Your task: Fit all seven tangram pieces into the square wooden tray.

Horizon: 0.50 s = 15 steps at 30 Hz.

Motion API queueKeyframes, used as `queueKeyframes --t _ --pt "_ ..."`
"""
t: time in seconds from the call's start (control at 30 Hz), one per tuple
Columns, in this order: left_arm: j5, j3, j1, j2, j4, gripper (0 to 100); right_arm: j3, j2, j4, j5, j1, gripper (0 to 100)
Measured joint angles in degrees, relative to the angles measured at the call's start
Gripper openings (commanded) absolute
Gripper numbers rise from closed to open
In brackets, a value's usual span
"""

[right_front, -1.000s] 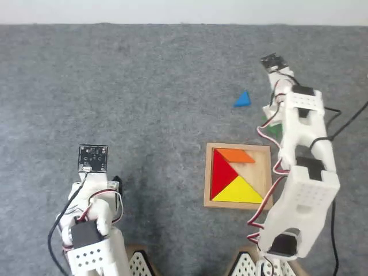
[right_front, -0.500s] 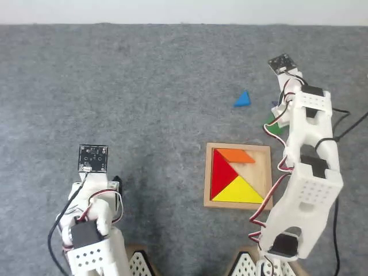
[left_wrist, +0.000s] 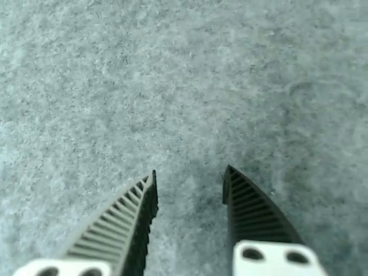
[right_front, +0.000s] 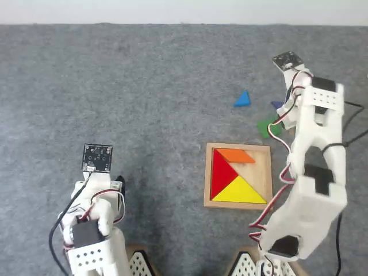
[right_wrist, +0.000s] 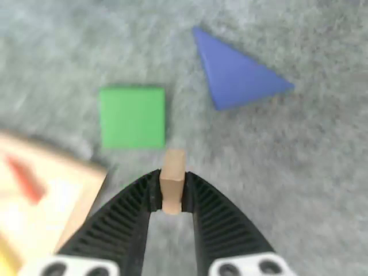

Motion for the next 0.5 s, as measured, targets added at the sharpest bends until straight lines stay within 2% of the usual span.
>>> queueKeyframes --t 0.27,0.37,0.5 --pt "0.0 0.0 0.0 0.0 0.0 18 0.0 -6.2 16.5 13.5 -7.2 1.0" --pt "0.0 0.0 0.0 0.0 0.0 18 2.7 -7.3 19.6 19.4 -9.6 1.0" --pt "0.0 0.0 0.0 0.0 0.0 18 13.2 -13.6 20.2 28.9 -13.5 1.0"
